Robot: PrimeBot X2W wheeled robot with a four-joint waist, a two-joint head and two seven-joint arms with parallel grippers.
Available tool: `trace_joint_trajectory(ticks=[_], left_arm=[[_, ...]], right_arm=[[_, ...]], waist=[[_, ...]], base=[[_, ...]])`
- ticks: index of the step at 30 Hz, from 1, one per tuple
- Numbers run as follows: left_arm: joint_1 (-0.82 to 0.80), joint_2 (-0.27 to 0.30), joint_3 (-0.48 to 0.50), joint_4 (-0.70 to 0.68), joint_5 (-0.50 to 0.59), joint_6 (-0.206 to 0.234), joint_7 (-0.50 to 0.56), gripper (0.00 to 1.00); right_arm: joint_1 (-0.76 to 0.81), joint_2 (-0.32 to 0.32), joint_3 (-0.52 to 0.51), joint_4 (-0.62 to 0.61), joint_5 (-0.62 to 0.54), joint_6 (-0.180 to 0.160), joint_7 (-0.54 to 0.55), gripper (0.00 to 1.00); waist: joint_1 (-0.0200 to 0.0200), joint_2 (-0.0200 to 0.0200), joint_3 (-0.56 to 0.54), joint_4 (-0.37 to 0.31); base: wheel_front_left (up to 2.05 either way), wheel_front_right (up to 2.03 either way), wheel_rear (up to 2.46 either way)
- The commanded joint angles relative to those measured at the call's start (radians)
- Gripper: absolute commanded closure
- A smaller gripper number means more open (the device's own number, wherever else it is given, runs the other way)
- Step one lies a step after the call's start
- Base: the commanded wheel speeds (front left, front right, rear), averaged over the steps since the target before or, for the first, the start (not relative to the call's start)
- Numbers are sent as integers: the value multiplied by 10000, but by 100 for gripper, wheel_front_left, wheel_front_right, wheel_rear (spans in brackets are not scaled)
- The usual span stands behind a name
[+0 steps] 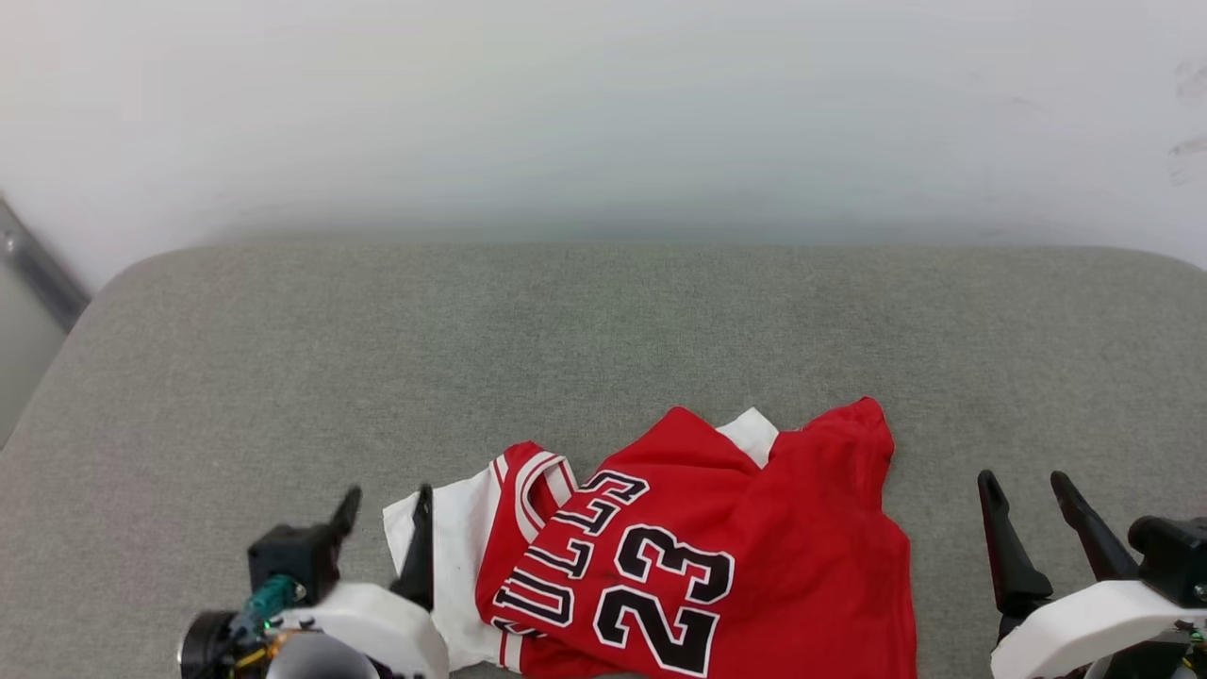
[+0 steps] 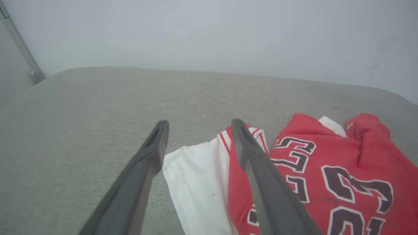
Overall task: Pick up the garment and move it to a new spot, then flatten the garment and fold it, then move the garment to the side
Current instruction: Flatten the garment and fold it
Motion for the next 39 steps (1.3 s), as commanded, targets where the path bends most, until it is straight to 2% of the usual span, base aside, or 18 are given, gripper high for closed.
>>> trace_joint_trajectory(ticks=[1,4,9,12,15,20,24,30,35,36,37,39], left_arm=[[-174,29,55,-82,47,27,-151,0],[-503,89,273,-392,400,48,-1139,0],[-583,64,261,-454,478,91,-1274,0],[-682,6,206,-436,520,37,-1320,0],[-917,-77,96,-498,570,-45,-1344,0],[-1407,-190,-33,-614,668,-239,-1446,0],[-1816,-360,-66,-549,722,-393,-1594,0],[-2265,-602,-71,-325,785,-583,-1774,0],[-2346,-736,-116,-39,820,-715,-1845,0],[-2312,-737,-92,-4,825,-707,-1861,0],[-2255,-725,-70,42,837,-691,-1859,0],[-2097,-617,38,121,823,-638,-1870,0]], right_arm=[[70,8,-3,7,60,0,39,0],[68,7,27,2,95,-1,331,0],[-39,5,-19,103,410,0,602,0],[-326,5,-230,468,775,0,1315,0],[-670,-1,-522,968,968,0,2744,0],[-1676,-458,-598,1667,1140,0,5404,0],[-2614,-722,-372,2162,1212,-1,6783,0],[-3662,-1020,-121,3330,1183,-1,7307,0],[-3454,-771,-8,4828,1270,-1,7582,0],[-3395,-704,73,4997,1345,-1,7642,90],[-3368,-646,149,5063,1430,0,7589,100],[-3479,-692,226,4929,1569,3,7315,100]], waist=[[1,-1,-54,-30],[1,-1,-175,-162],[1,-1,-137,-164],[1,-1,-11,25],[1,-1,208,366],[1,-1,927,930],[1,-1,1586,1294],[1,-1,2205,1609],[1,-1,2208,1725],[1,-1,2178,1699],[1,-1,2126,1658],[1,-1,1984,1517]], base=[[0,0,0],[0,0,0],[0,0,0],[0,0,0],[0,0,0],[0,0,0],[0,0,0],[0,0,0],[0,0,0],[0,0,0],[0,0,0],[0,0,0]])
